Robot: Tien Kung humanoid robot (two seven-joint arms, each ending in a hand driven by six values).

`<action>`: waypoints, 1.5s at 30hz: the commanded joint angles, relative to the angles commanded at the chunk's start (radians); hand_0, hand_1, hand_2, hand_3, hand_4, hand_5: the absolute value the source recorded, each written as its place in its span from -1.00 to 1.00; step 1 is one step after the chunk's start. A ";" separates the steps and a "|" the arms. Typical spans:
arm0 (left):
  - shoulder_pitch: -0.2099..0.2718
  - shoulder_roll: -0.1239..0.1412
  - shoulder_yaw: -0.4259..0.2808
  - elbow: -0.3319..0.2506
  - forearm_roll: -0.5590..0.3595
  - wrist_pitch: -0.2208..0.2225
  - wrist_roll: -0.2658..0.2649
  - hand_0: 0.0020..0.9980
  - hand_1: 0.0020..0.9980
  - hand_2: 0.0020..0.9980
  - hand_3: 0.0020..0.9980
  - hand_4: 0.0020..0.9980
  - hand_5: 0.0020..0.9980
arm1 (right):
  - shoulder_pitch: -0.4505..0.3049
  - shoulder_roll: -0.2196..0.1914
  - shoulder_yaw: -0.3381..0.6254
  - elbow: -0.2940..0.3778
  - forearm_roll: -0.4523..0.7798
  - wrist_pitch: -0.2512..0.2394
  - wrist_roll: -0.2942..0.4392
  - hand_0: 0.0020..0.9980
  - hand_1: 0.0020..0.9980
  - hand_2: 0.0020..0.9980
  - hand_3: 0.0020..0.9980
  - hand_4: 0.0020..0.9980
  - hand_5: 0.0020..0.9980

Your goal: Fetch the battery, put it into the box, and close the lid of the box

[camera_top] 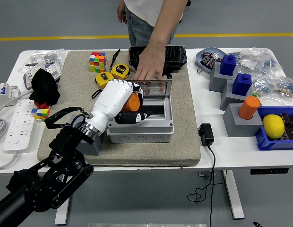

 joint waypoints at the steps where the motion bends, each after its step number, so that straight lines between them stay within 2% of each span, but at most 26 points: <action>1: -0.001 -0.006 0.010 0.003 -0.009 0.005 -0.005 -0.84 -1.00 -1.00 -1.00 0.85 -1.00 | 0.000 0.001 0.003 0.000 -0.002 0.001 0.001 0.22 0.09 0.15 0.07 0.90 0.47; 8: -0.018 -0.039 0.073 0.028 -0.037 0.024 -0.009 -0.85 -1.00 -1.00 -1.00 0.86 -1.00 | 0.000 0.001 0.008 0.000 -0.009 0.000 -0.002 0.22 0.09 0.15 0.07 0.90 0.47; 9: -0.023 -0.044 0.088 0.036 -0.049 0.027 -0.010 -0.85 -1.00 -1.00 -1.00 0.90 -0.90 | 0.001 0.000 0.007 0.000 -0.009 0.000 -0.002 0.22 0.09 0.15 0.07 0.90 0.47; 11: -0.029 -0.050 0.106 0.048 -0.059 0.031 -0.011 -0.85 -1.00 -1.00 -1.00 0.90 -0.90 | 0.002 0.000 0.006 0.000 -0.008 0.000 -0.002 0.22 0.09 0.15 0.07 0.90 0.47; 14: -0.048 -0.063 0.132 0.085 -0.078 0.039 -0.015 -0.85 -1.00 -1.00 -1.00 0.90 -0.90 | 0.003 -0.001 0.003 0.000 -0.005 -0.001 -0.002 0.22 0.09 0.15 0.07 0.90 0.47; 15: -0.056 -0.069 0.137 0.100 -0.086 0.043 -0.018 -0.85 -1.00 -1.00 -1.00 0.95 -0.79 | 0.003 -0.001 0.002 0.000 -0.005 -0.001 -0.002 0.22 0.09 0.15 0.07 0.90 0.47; 19: -0.085 -0.088 0.144 0.155 -0.101 0.054 -0.027 -0.85 -1.00 -1.00 -1.00 0.95 -0.79 | 0.002 -0.002 0.004 0.000 -0.010 -0.002 -0.004 0.22 0.09 0.15 0.07 0.90 0.47; 21: -0.101 -0.088 0.143 0.188 -0.106 0.060 -0.032 -0.85 -1.00 -1.00 -1.00 0.97 -0.72 | 0.002 -0.002 0.005 0.000 -0.012 -0.002 -0.006 0.22 0.09 0.15 0.07 0.91 0.48; 26: -0.123 -0.088 0.131 0.247 -0.109 0.069 -0.041 -0.85 -1.00 -1.00 -1.00 0.97 -0.72 | 0.003 -0.002 0.003 0.000 -0.011 -0.002 -0.005 0.22 0.09 0.15 0.07 0.91 0.48; 27: -0.125 -0.088 0.131 0.254 -0.108 0.071 -0.042 -0.85 -1.00 -1.00 -1.00 0.98 -0.61 | 0.003 -0.002 0.004 0.000 -0.011 -0.002 -0.005 0.23 0.09 0.15 0.07 0.91 0.46; 33: -0.131 -0.088 0.126 0.283 -0.104 0.078 -0.045 -0.85 -1.00 -1.00 -1.00 0.98 -0.61 | 0.002 -0.002 0.008 0.000 -0.015 -0.002 -0.006 0.23 0.09 0.15 0.07 0.91 0.46; 34: -0.131 -0.088 0.124 0.287 -0.105 0.077 -0.046 -0.85 -1.00 -1.00 -1.00 1.00 -0.09 | 0.002 -0.003 0.008 0.000 -0.015 -0.002 -0.006 0.22 0.09 0.15 0.07 0.91 0.46; 39: -0.135 -0.088 0.115 0.305 -0.128 0.072 -0.061 -0.85 -1.00 -1.00 -1.00 1.00 -0.09 | 0.004 -0.003 0.004 0.000 -0.012 -0.002 -0.006 0.22 0.09 0.15 0.07 0.91 0.46; 40: -0.136 -0.088 0.113 0.307 -0.136 0.070 -0.065 -0.83 -1.00 -1.00 -1.00 1.00 0.69 | 0.004 -0.003 0.003 0.000 -0.012 -0.002 -0.006 0.22 0.09 0.15 0.07 0.91 0.46; 45: -0.137 -0.088 0.107 0.309 -0.157 0.063 -0.075 -0.83 -1.00 -1.00 -1.00 1.00 0.69 | 0.004 -0.004 0.005 0.000 -0.014 -0.002 -0.007 0.22 0.09 0.15 0.07 0.91 0.46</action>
